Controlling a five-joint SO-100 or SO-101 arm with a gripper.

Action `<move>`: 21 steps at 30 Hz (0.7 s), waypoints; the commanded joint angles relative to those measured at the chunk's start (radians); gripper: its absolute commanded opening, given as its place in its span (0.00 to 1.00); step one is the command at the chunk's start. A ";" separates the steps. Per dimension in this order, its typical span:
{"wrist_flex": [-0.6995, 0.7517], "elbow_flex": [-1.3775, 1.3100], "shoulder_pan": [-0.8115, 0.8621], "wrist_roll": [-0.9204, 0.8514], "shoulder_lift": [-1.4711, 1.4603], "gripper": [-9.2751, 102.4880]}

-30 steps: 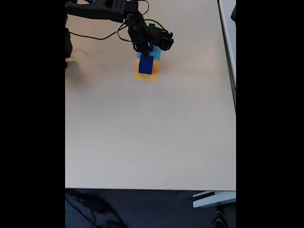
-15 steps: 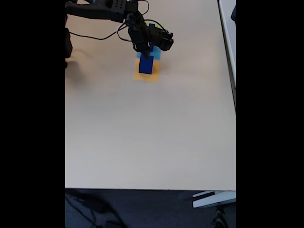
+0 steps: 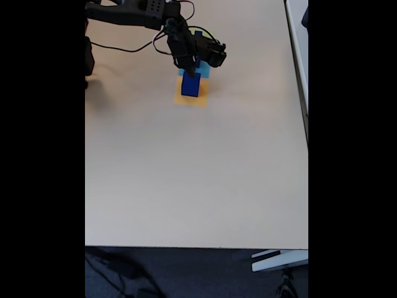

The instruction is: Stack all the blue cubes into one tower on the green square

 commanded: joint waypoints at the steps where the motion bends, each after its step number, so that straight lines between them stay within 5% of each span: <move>1: -0.020 -0.002 -0.009 0.014 0.017 0.09; 21: -0.044 0.031 -0.017 0.023 0.012 0.11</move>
